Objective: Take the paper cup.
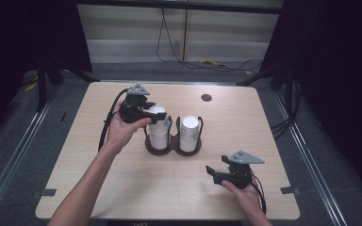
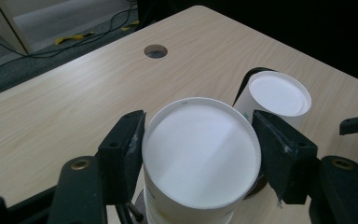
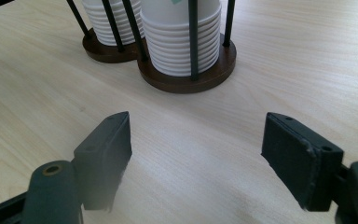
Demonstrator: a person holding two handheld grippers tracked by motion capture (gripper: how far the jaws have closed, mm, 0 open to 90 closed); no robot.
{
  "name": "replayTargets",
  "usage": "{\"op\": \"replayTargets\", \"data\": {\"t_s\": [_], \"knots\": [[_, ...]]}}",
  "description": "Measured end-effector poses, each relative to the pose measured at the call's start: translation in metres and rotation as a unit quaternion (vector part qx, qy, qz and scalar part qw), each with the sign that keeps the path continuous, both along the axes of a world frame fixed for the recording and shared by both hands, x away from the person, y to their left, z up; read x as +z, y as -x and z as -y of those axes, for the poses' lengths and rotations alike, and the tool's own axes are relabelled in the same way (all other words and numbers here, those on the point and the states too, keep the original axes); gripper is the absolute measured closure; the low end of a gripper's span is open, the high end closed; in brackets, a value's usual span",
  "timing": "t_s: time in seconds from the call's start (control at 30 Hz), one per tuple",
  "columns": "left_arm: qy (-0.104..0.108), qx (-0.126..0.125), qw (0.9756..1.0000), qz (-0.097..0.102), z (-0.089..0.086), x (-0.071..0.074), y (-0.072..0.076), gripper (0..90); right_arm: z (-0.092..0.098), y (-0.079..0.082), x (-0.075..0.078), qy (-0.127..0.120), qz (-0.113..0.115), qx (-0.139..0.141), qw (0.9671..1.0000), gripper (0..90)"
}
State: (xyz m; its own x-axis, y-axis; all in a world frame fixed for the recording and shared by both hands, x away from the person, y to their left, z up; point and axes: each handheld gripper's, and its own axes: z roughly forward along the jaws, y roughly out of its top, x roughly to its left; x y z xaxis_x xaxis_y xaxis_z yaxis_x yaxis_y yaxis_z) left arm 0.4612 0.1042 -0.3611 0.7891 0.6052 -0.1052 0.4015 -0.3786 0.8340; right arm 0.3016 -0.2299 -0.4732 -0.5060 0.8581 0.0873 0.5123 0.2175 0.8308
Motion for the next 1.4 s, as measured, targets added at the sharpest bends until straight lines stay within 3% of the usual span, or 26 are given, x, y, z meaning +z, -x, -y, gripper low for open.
{"op": "replayTargets", "data": {"t_s": [0.17, 0.47, 0.77, 1.03, 1.2, 1.4], "knots": [[0.005, 0.008, 0.9999, 0.006, -0.002, 0.002, 0.001, 36.9, 0.001, 0.0, 0.0, 0.001, 0.001, 0.0, 1.0, 24.2], [0.023, -0.001, 0.9997, 0.012, -0.003, 0.006, 0.002, 36.9, 0.0, 0.0, 0.0, 0.0, 0.0, 0.0, 1.0, 24.2], [0.043, 0.004, 0.9987, 0.026, -0.013, 0.019, 0.008, 36.9, -0.001, 0.0, 0.0, 0.0, -0.001, 0.001, 1.0, 24.2], [0.059, 0.004, 0.9974, 0.042, -0.019, 0.026, 0.014, 36.9, -0.001, 0.0, 0.0, -0.001, -0.001, 0.001, 1.0, 24.2], [0.089, -0.001, 0.9948, 0.051, -0.025, 0.03, 0.019, 36.8, 0.0, 0.0, 0.0, -0.001, 0.0, 0.001, 1.0, 24.2], [0.1, -0.003, 0.9939, 0.047, -0.032, 0.027, 0.023, 36.8, 0.0, 0.0, 0.0, -0.001, 0.0, 0.0, 1.0, 24.2]]}}
